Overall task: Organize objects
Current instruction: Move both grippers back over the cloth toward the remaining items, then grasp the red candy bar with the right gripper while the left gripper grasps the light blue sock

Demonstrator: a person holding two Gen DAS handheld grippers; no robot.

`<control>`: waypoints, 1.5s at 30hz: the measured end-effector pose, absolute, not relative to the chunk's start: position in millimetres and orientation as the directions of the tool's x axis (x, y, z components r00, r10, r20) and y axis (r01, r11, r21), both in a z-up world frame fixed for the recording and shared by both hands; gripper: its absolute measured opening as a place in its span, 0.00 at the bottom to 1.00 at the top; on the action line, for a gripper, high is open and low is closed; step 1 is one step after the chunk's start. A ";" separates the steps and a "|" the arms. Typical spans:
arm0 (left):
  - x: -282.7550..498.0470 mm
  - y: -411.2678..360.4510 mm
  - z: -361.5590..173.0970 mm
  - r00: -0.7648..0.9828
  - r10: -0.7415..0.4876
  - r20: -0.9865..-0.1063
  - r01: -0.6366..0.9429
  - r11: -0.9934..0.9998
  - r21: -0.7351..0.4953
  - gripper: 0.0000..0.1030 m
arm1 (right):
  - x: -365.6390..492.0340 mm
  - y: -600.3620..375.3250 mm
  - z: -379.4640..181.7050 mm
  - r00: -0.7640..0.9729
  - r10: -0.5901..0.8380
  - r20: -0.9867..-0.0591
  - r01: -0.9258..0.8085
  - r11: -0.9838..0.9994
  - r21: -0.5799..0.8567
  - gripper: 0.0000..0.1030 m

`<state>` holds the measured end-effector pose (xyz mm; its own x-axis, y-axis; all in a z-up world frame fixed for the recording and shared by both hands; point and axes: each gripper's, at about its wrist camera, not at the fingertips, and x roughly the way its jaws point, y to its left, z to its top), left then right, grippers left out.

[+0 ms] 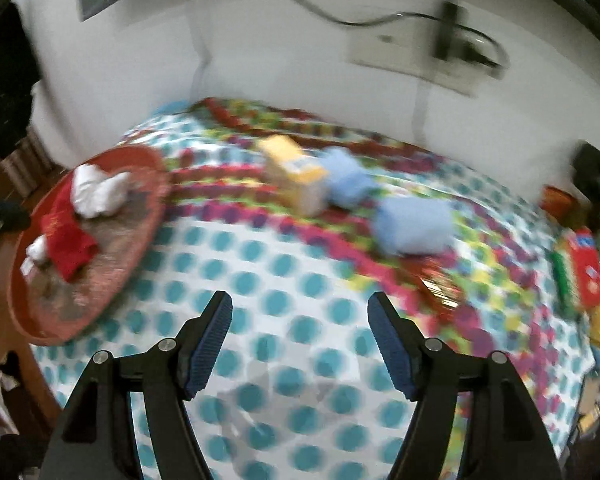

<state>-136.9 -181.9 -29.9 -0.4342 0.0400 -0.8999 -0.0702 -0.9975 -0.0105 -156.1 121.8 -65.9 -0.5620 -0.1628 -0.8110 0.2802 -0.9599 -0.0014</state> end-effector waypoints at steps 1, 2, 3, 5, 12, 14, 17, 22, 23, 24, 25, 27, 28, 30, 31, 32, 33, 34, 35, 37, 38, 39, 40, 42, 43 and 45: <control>-136.9 -177.3 -31.8 -0.430 0.043 -0.902 -0.081 -0.997 -0.010 0.49 | -156.1 133.0 -66.2 -0.565 -0.147 -0.812 0.262 -0.965 -0.007 0.67; -137.2 -168.4 -35.8 -0.421 0.048 -0.906 -0.100 -0.995 -0.006 0.49 | -155.9 146.5 -66.9 -0.567 -0.133 -0.813 0.242 -0.970 -0.010 0.68; -137.4 -162.1 -38.7 -0.415 0.054 -0.908 -0.116 -0.993 -0.007 0.49 | -156.2 157.2 -68.0 -0.566 -0.124 -0.815 0.229 -0.973 -0.011 0.69; -137.5 -150.8 -44.6 -0.403 0.066 -0.913 -0.143 -0.990 -0.008 0.49 | -155.6 177.3 -71.7 -0.562 -0.108 -0.820 0.209 -0.978 -0.015 0.70; -140.6 -106.0 -77.7 -0.341 0.109 -0.934 -0.256 -0.966 -0.019 0.49 | -157.4 215.8 -92.7 -0.556 -0.110 -0.824 0.243 -0.970 -0.034 0.72; -140.9 -91.1 -85.7 -0.329 0.124 -0.936 -0.295 -0.955 -0.023 0.49 | -163.8 219.3 -99.0 -0.560 -0.134 -0.818 0.269 -0.963 -0.026 0.72; -142.9 -66.4 -96.0 -0.316 0.148 -0.937 -0.362 -0.932 -0.026 0.49 | -179.1 220.6 -106.7 -0.558 -0.181 -0.810 0.316 -0.949 -0.006 0.72; -158.4 -19.9 -105.2 -0.283 0.200 -0.938 -0.458 -0.887 -0.051 0.49 | -204.7 215.1 -115.5 -0.550 -0.224 -0.804 0.406 -0.913 -0.023 0.70; -162.7 -10.0 -105.2 -0.284 0.202 -0.937 -0.473 -0.880 -0.047 0.49 | -209.3 214.4 -118.3 -0.546 -0.226 -0.806 0.420 -0.907 -0.030 0.68; -167.9 1.1 -103.7 -0.288 0.210 -0.935 -0.493 -0.869 -0.043 0.49 | -214.5 213.9 -122.2 -0.536 -0.229 -0.812 0.432 -0.902 -0.031 0.67; -172.2 9.0 -102.3 -0.292 0.218 -0.931 -0.507 -0.861 -0.042 0.49 | -217.7 213.9 -125.1 -0.528 -0.236 -0.816 0.441 -0.897 -0.026 0.65; -182.9 29.8 -98.3 -0.305 0.224 -0.926 -0.539 -0.842 -0.026 0.49 | -223.4 214.8 -131.5 -0.506 -0.262 -0.822 0.461 -0.888 -0.001 0.52; -188.1 38.3 -97.0 -0.309 0.230 -0.923 -0.554 -0.832 -0.022 0.49 | -225.5 213.8 -135.4 -0.499 -0.265 -0.825 0.470 -0.882 0.000 0.49; -200.5 61.5 -94.5 -0.320 0.234 -0.918 -0.591 -0.807 0.000 0.49 | -226.2 214.1 -138.8 -0.506 -0.264 -0.821 0.474 -0.880 -0.009 0.39; -206.8 73.9 -93.8 -0.327 0.235 -0.915 -0.611 -0.792 0.015 0.49 | -226.0 215.4 -139.0 -0.507 -0.277 -0.816 0.478 -0.878 0.001 0.34; -212.0 85.1 -93.7 -0.331 0.239 -0.913 -0.633 -0.774 0.027 0.49 | -225.9 217.5 -138.9 -0.514 -0.273 -0.813 0.469 -0.883 0.001 0.28; -217.1 94.3 -93.9 -0.333 0.244 -0.911 -0.645 -0.763 0.031 0.49 | -225.6 219.6 -138.8 -0.515 -0.273 -0.813 0.459 -0.888 0.007 0.24; -223.7 105.9 -94.4 -0.333 0.252 -0.909 -0.659 -0.751 0.033 0.49 | -224.5 223.4 -138.5 -0.516 -0.279 -0.810 0.445 -0.895 0.025 0.23; -228.8 113.2 -94.8 -0.331 0.257 -0.908 -0.667 -0.744 0.033 0.49 | -222.2 228.8 -138.6 -0.513 -0.292 -0.807 0.430 -0.901 0.053 0.23; -239.6 129.7 -94.8 -0.331 0.270 -0.904 -0.682 -0.731 0.032 0.49 | -214.3 238.9 -138.3 -0.516 -0.306 -0.800 0.404 -0.911 0.087 0.23; -243.7 138.4 -96.2 -0.328 0.275 -0.904 -0.692 -0.721 0.032 0.49 | -208.8 243.4 -138.3 -0.518 -0.311 -0.797 0.397 -0.912 0.097 0.23; -247.8 148.5 -98.2 -0.325 0.275 -0.905 -0.705 -0.708 0.038 0.49 | -204.9 246.4 -138.3 -0.518 -0.318 -0.794 0.395 -0.913 0.108 0.23; -249.7 153.8 -98.9 -0.325 0.272 -0.906 -0.713 -0.700 0.046 0.49 | -201.1 249.6 -138.4 -0.518 -0.328 -0.790 0.389 -0.913 0.123 0.23; -255.0 167.2 -104.2 -0.331 0.254 -0.909 -0.730 -0.679 0.076 0.49 | -195.0 252.6 -138.3 -0.523 -0.337 -0.783 0.382 -0.914 0.139 0.23; -256.8 171.5 -106.7 -0.338 0.243 -0.909 -0.733 -0.674 0.093 0.49 | -193.2 252.2 -138.4 -0.527 -0.336 -0.781 0.382 -0.914 0.135 0.23; -264.9 182.1 -117.5 -0.344 0.209 -0.916 -0.731 -0.671 0.121 0.49 | -191.9 249.7 -138.6 -0.541 -0.324 -0.776 0.376 -0.919 0.122 0.23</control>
